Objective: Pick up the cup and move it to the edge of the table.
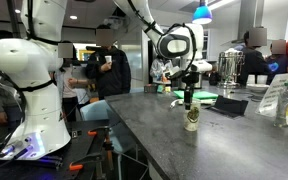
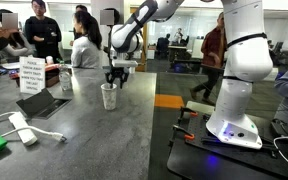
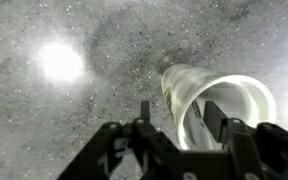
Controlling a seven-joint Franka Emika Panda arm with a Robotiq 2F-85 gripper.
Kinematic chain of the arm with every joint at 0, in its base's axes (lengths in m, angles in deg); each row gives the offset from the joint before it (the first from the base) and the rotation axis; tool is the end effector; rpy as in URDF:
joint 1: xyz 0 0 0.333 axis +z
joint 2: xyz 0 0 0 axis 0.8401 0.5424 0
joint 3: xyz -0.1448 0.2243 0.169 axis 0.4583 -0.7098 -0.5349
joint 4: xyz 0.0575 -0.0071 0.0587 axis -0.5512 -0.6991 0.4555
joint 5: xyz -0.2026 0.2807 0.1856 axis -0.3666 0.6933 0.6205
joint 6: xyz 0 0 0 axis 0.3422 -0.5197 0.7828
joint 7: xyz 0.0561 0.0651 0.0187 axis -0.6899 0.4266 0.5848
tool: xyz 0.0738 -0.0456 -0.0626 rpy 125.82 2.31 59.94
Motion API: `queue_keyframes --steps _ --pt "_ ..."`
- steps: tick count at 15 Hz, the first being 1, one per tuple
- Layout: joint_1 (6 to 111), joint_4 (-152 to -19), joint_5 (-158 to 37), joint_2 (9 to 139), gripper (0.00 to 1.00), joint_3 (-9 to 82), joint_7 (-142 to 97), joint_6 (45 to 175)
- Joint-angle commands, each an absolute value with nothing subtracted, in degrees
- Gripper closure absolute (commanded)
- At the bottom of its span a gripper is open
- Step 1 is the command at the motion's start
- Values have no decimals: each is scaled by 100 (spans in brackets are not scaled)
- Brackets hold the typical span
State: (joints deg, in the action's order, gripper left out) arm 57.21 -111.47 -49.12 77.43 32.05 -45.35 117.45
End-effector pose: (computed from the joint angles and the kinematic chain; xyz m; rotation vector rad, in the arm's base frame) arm 0.5946 0.0060 0.2677 -2.9008 0.8723 -0.0456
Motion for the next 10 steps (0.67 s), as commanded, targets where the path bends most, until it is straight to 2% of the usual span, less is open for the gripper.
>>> queue_keyframes --steps 1,4,5,10 --pt "5835 -11024 -4752 7844 68 3282 -4457 11703" --pt "5864 -11069 -4779 7883 94 3289 -4411 11732" --pt "5874 -11086 -4804 7888 99 3297 -4396 11746" --pt "5915 -11188 -5005 7729 97 3371 -4257 11835"
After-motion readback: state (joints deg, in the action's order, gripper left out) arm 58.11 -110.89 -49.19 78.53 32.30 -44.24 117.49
